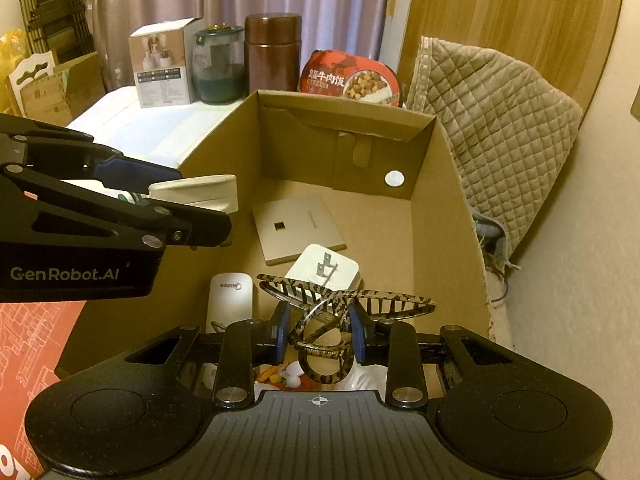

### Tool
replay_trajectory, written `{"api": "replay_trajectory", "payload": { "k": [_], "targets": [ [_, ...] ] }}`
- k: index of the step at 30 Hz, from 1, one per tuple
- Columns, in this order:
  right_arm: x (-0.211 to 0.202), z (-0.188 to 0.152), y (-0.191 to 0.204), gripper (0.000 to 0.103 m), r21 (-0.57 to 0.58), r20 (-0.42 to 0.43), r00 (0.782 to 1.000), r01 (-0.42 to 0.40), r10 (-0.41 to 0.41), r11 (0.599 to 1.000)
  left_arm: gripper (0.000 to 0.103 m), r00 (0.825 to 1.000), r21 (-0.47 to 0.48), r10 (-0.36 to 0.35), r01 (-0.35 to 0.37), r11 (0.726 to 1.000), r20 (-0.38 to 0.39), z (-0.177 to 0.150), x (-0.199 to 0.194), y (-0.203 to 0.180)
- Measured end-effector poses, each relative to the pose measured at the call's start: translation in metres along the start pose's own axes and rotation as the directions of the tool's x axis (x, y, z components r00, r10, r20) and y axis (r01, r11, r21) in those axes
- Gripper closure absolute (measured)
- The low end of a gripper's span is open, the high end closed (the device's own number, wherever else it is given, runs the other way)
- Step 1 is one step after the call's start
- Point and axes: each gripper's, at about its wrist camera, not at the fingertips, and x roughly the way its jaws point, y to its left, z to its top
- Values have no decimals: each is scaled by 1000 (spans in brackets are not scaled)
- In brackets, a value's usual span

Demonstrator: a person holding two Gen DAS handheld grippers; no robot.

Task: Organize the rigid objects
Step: 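Lower the cream plug adapter into the box and open the left gripper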

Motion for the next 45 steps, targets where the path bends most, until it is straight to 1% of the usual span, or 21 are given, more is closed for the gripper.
{"api": "replay_trajectory", "payload": {
  "k": [20, 21, 22, 25, 34, 45],
  "targets": [
    [6, -2, -1, 75, 12, -14, 1000, -9, 9, 1000, 61, 1000, -4, -8, 8, 1000, -18, 0, 12, 0],
    [6, -2, -1, 75, 15, -14, 1000, -9, 9, 1000, 59, 1000, -8, -2, 2, 1000, -11, -1, 12, 0],
    [6, -3, -1, 75, 17, -14, 1000, -9, 9, 1000, 52, 1000, -15, 9, -9, 1000, -3, 0, 11, 1],
    [5, -3, -1, 75, 19, -13, 1000, -10, 10, 1000, 52, 1000, -55, 7, -5, 998, 29, 1, 1, 7],
    [-1, -3, 2, 75, 19, -8, 1000, -10, 10, 1000, 52, 997, -71, 34, -28, 997, 74, 7, -26, 15],
    [-8, -3, 3, 75, 32, -8, 1000, -9, 9, 999, 52, 997, -71, 33, -28, 997, 73, 2, -34, 14]
  ]
}}
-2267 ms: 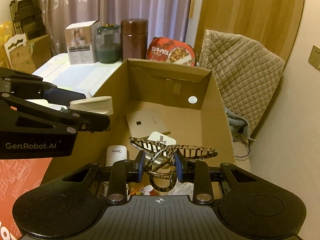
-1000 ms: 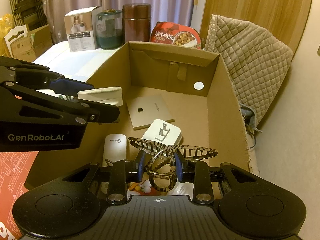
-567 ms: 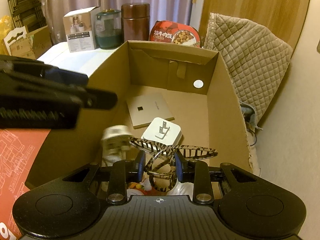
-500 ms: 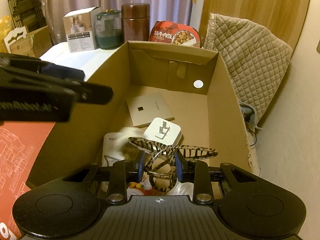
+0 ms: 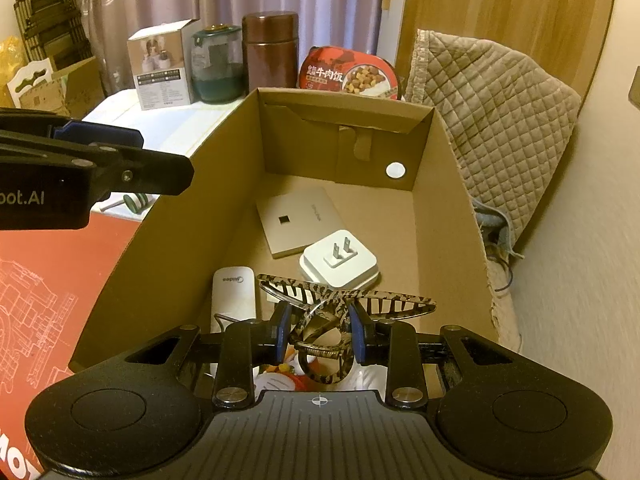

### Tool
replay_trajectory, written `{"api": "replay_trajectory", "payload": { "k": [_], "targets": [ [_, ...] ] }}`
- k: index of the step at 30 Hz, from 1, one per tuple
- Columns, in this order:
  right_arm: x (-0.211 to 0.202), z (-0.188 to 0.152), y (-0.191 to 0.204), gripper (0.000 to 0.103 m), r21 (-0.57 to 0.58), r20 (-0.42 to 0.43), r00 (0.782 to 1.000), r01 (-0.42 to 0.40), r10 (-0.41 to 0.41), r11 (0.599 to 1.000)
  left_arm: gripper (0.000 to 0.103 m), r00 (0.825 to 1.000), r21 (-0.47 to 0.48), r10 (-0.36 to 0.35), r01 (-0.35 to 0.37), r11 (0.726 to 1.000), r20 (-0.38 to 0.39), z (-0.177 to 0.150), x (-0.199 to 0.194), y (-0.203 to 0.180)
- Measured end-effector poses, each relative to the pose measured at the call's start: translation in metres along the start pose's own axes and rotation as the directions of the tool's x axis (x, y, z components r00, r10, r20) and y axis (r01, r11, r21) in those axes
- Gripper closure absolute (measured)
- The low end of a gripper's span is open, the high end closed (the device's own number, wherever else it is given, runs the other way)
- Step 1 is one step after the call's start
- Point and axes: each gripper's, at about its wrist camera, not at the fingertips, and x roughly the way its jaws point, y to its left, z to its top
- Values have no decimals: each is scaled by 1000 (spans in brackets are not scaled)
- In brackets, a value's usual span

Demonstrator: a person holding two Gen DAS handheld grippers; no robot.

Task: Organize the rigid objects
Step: 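Open the right gripper to drop the hair clip into the box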

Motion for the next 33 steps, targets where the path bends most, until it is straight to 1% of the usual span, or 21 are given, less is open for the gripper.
{"api": "replay_trajectory", "payload": {
  "k": [22, 30, 33],
  "targets": [
    [4, 2, 3, 75, -7, -7, 1000, -3, 3, 1000, 52, 1000, -8, 2, -2, 1000, -4, -2, -1, 6],
    [5, 4, 3, 75, -13, -2, 1000, 2, -2, 1000, 52, 1000, -17, 1, -1, 1000, 0, -3, -3, 10],
    [5, 7, 2, 75, 5, 10, 1000, 6, -6, 1000, 52, 1000, -18, 3, -3, 1000, 3, -3, -5, 11]
  ]
}}
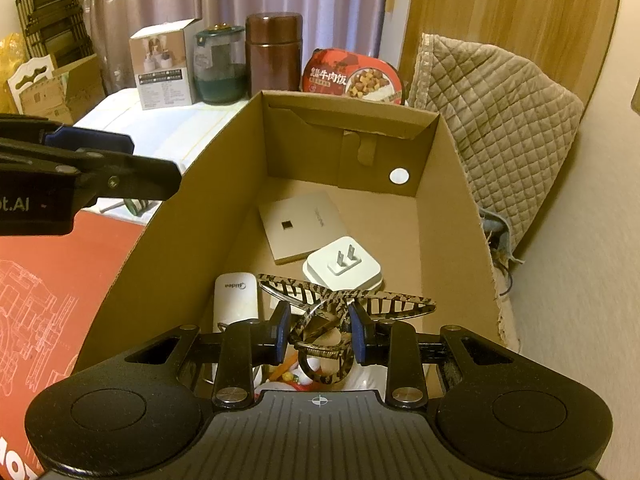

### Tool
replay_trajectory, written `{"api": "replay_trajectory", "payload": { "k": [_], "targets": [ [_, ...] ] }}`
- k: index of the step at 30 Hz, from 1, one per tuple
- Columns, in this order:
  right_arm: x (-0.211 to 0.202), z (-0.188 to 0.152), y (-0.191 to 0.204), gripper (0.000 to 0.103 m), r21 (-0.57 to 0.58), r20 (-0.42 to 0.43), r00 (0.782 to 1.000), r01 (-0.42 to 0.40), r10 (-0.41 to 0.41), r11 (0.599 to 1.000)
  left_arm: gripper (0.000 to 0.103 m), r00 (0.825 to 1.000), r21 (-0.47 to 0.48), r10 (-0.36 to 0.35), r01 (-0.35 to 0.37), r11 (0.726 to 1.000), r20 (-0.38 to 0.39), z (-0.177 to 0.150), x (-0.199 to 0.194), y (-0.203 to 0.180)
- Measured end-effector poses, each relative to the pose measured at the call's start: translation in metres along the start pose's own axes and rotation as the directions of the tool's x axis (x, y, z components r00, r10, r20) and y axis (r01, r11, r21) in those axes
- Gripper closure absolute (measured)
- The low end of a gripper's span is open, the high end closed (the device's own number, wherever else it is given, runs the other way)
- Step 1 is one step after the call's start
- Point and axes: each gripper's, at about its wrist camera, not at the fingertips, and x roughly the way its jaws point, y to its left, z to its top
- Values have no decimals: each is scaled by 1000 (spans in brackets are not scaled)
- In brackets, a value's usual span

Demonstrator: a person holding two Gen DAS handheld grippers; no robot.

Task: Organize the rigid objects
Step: 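Open the right gripper to drop the hair clip into the box, then withdraw both grippers from the box back over the orange mat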

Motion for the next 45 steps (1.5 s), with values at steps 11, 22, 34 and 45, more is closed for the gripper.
{"api": "replay_trajectory", "payload": {
  "k": [11, 22, 34, 45],
  "targets": [
    [-19, 9, 3, 59, 27, 33, 999, 19, -20, 999, 52, 999, -16, 27, -27, 1000, 19, -1, -19, 15],
    [-60, 15, 33, 53, -8, 78, 996, 34, -34, 999, 52, 996, -30, 59, -57, 998, 65, -3, -71, 35],
    [-100, 19, 89, 30, -19, 158, 987, -12, 14, 1000, 47, 982, -91, 173, -166, 982, 77, -28, -148, 105],
    [-94, 21, 155, 19, -27, 214, 967, -137, 139, 990, 30, 948, -156, 317, -309, 938, 34, -72, -177, 188]
  ]
}}
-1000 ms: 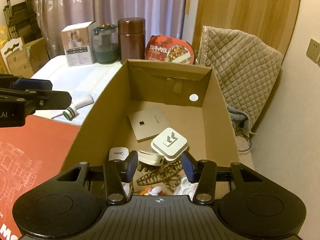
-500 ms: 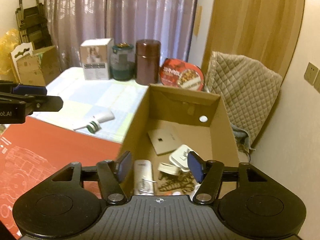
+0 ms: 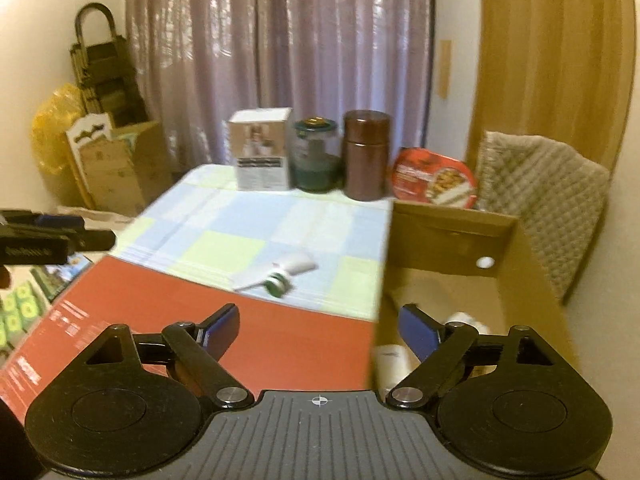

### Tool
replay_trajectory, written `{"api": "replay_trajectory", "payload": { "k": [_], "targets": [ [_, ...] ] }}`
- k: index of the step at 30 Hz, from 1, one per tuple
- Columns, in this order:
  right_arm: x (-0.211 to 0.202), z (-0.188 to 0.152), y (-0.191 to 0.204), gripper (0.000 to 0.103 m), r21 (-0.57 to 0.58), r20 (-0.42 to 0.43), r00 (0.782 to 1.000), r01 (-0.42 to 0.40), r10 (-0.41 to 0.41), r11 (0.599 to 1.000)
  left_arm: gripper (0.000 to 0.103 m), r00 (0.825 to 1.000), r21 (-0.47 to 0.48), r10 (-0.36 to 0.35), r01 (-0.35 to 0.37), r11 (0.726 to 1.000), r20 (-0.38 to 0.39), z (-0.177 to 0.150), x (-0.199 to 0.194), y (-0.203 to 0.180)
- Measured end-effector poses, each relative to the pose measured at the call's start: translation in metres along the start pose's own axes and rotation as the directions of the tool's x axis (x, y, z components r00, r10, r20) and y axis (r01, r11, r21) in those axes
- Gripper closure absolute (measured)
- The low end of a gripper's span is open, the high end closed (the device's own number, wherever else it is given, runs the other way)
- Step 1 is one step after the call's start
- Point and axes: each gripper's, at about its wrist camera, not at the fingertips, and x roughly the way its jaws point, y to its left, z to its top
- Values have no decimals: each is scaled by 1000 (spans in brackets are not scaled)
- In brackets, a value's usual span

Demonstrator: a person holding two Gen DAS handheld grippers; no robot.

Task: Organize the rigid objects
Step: 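Withdraw both grippers from the box back over the orange mat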

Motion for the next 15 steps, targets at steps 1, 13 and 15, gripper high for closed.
{"api": "replay_trajectory", "payload": {
  "k": [1, 13, 15],
  "targets": [
    [5, -1, 8, 19, -1, 6, 1000, -13, 13, 1000, 28, 1000, 1, 11, -11, 1000, -3, -3, 3, 5],
    [102, -12, 43, 18, -32, 18, 997, -71, 72, 997, 20, 998, -24, 21, -23, 999, -60, -33, 80, 33],
    [122, -15, 44, 18, -43, 9, 998, -68, 68, 997, 20, 997, -25, 11, -13, 1000, -72, -36, 95, 36]
  ]
}}
